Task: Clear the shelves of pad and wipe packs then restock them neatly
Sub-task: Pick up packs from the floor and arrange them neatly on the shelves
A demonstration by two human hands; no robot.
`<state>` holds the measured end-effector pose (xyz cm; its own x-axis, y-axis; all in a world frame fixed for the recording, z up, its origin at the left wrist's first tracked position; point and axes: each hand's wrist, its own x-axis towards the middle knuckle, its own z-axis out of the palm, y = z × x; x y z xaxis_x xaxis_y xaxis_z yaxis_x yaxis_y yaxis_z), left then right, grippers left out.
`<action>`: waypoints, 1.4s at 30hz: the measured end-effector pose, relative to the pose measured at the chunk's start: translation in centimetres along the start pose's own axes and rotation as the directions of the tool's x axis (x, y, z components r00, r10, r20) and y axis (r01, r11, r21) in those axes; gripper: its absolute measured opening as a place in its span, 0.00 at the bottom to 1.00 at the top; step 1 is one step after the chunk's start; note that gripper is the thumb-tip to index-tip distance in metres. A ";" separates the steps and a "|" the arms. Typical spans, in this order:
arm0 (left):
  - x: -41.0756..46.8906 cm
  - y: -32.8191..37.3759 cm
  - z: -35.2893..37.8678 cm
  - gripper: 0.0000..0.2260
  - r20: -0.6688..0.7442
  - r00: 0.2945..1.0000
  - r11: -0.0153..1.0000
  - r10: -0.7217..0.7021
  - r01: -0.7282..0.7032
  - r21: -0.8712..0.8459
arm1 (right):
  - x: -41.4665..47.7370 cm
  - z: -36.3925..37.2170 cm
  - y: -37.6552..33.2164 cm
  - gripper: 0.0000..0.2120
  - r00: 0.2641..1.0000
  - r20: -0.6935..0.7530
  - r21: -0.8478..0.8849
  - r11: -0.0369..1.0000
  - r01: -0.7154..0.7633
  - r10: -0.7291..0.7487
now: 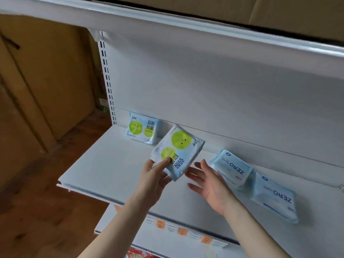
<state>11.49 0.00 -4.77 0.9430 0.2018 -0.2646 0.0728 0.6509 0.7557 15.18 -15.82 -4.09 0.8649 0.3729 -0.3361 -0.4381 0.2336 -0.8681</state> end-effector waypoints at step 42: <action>12.0 7.9 -10.3 0.22 -0.177 0.903 0.467 0.391 -0.029 0.884 | 15.4 11.4 2.7 0.19 0.947 -0.188 -0.685 0.726 0.064 -0.261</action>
<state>19.99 15.12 -8.13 0.8226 0.5665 -0.0493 0.2937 -0.3490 0.8899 24.51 0.79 -7.45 0.9793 0.1236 -0.1606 -0.0947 -0.4214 -0.9019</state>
